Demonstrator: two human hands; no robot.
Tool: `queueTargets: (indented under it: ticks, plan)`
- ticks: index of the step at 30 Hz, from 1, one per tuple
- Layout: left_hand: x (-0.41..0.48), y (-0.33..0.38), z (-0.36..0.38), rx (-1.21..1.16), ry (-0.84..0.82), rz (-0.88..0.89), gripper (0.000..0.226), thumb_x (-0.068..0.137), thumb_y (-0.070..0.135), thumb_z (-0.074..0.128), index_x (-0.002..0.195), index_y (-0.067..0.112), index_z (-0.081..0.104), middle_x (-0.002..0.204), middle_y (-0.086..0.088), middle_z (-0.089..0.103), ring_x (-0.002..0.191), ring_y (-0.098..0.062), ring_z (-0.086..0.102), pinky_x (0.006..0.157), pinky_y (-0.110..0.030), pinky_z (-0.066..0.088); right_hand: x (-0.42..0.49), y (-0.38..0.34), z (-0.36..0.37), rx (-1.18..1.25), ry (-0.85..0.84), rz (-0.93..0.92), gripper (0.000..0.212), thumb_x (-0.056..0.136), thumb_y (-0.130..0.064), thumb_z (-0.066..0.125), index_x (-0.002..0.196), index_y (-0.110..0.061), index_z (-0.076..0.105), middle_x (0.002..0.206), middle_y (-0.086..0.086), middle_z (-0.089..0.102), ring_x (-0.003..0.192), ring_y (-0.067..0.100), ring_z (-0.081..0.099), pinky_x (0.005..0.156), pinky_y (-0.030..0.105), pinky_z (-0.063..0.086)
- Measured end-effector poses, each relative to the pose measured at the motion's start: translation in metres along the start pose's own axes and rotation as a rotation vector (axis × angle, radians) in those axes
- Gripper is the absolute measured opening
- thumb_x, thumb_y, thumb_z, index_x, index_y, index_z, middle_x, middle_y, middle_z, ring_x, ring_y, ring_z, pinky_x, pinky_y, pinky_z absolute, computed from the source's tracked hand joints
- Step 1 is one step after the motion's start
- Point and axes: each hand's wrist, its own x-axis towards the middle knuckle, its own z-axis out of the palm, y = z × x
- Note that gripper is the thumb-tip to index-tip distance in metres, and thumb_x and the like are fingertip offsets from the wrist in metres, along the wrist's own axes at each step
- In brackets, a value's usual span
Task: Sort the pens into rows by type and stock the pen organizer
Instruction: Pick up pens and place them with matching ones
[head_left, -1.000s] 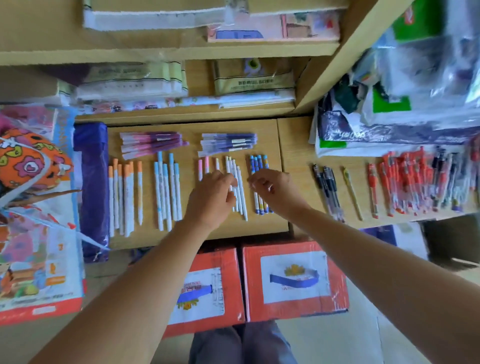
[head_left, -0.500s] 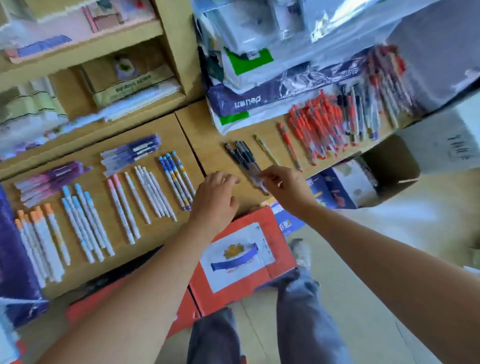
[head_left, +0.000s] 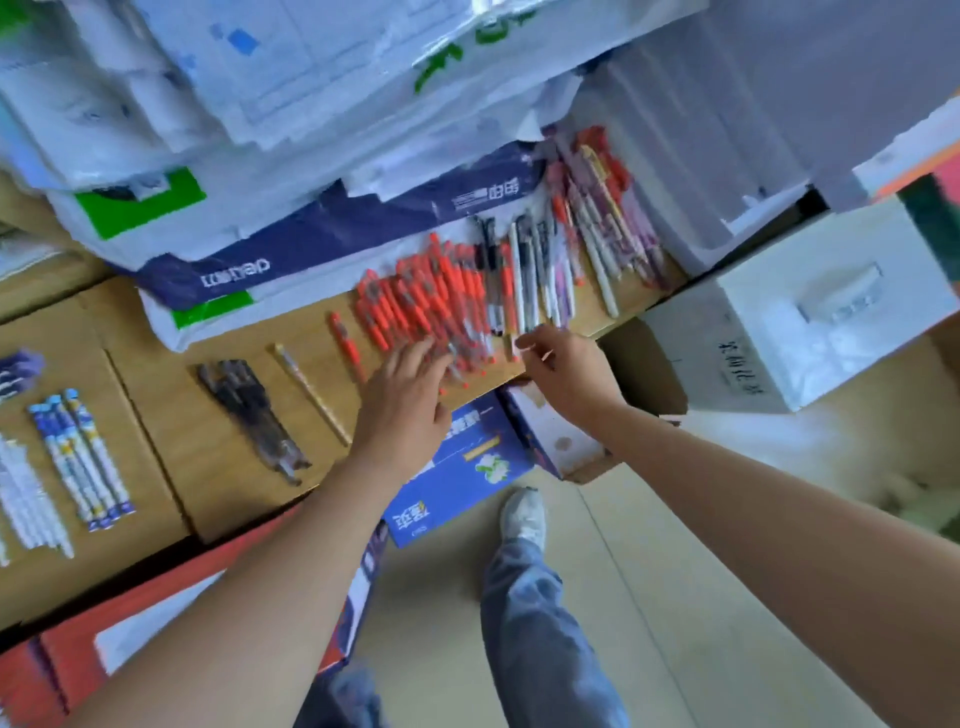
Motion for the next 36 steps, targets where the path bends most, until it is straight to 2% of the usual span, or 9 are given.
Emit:
queueTargets:
  ticks: [7,11,18,22,24,27,30,33,36]
  plan:
    - [0.049,0.040,0.003,0.095,-0.162,-0.006,0.069,0.095,0.022,0.050,0.152,0.031,0.012,0.161,0.006,-0.006,0.148,-0.019,-0.007,0.118,-0.041,0.003,0.040,0.027,-0.019,-0.115,-0.045,0.134,0.018,0.091,-0.029,0.056,0.098,-0.015,0.065,0.087,0.007,0.068,0.075,0.027,0.062,0.059,0.030,0.048]
    - [0.060,0.040,0.010,0.155,-0.202,-0.015,0.071,0.096,0.023,0.048,0.152,0.033,0.007,0.159,0.005,-0.016,0.147,-0.019,-0.016,0.111,-0.037,-0.009,0.051,0.026,-0.008,-0.191,-0.044,0.140,0.025,0.089,-0.037,0.060,0.090,-0.012,0.066,0.082,0.005,0.064,0.074,0.026,0.062,0.056,0.028,0.045]
    - [0.067,0.033,0.017,0.159,-0.169,-0.041,0.063,0.093,0.024,0.052,0.149,0.026,0.024,0.161,0.002,0.000,0.148,-0.023,-0.002,0.118,-0.044,0.011,0.061,0.028,0.002,-0.232,-0.061,0.174,0.027,0.083,-0.036,0.064,0.081,-0.009,0.059,0.076,0.006,0.059,0.069,0.027,0.058,0.054,0.027,0.042]
    - [0.070,0.032,0.016,0.060,0.007,-0.005,0.043,0.091,0.020,0.053,0.134,0.021,0.051,0.142,-0.004,0.040,0.131,-0.025,0.032,0.109,-0.043,0.033,0.061,0.025,-0.002,-0.112,-0.030,0.204,0.025,0.075,-0.032,0.067,0.073,-0.007,0.061,0.071,0.008,0.062,0.066,0.026,0.060,0.053,0.031,0.046]
    - [0.075,0.036,0.014,-0.141,0.119,-0.046,0.030,0.094,0.021,0.051,0.123,0.017,0.060,0.120,-0.003,0.054,0.113,-0.023,0.045,0.097,-0.039,0.042,0.058,0.021,-0.008,-0.005,0.001,0.172,0.020,0.075,-0.030,0.068,0.075,-0.010,0.064,0.069,0.004,0.063,0.065,0.021,0.060,0.056,0.032,0.050]
    - [0.090,0.051,0.004,-0.674,0.024,-0.244,0.027,0.099,0.033,0.045,0.113,0.016,0.060,0.102,0.003,0.061,0.096,-0.016,0.057,0.084,-0.033,0.046,0.053,0.012,-0.016,0.086,-0.097,0.064,0.013,0.075,-0.027,0.070,0.074,-0.016,0.063,0.063,-0.002,0.061,0.059,0.013,0.057,0.055,0.029,0.048]
    - [0.107,0.056,0.001,-0.830,0.067,-0.373,0.028,0.099,0.033,0.046,0.088,0.009,0.055,0.070,0.003,0.052,0.067,-0.020,0.050,0.062,-0.034,0.040,0.050,0.005,-0.021,0.095,-0.218,-0.019,0.014,0.079,-0.028,0.069,0.072,-0.019,0.060,0.058,-0.008,0.055,0.051,0.004,0.047,0.050,0.022,0.038]
    - [0.114,0.048,-0.002,-0.804,0.062,-0.414,0.031,0.100,0.030,0.044,0.090,0.003,0.057,0.074,-0.011,0.056,0.066,-0.025,0.050,0.063,-0.043,0.044,0.057,0.009,-0.024,0.104,-0.078,-0.023,0.021,0.088,-0.037,0.062,0.079,-0.019,0.064,0.053,-0.009,0.051,0.046,0.005,0.043,0.046,0.020,0.033]
    - [0.115,0.040,-0.005,-0.750,0.035,-0.387,0.031,0.099,0.029,0.046,0.095,0.002,0.061,0.085,-0.022,0.063,0.063,-0.023,0.049,0.059,-0.040,0.041,0.070,0.017,-0.026,0.000,0.123,0.020,0.016,0.094,-0.029,0.054,0.104,-0.021,0.064,0.058,-0.002,0.062,0.051,0.015,0.057,0.050,0.029,0.049]
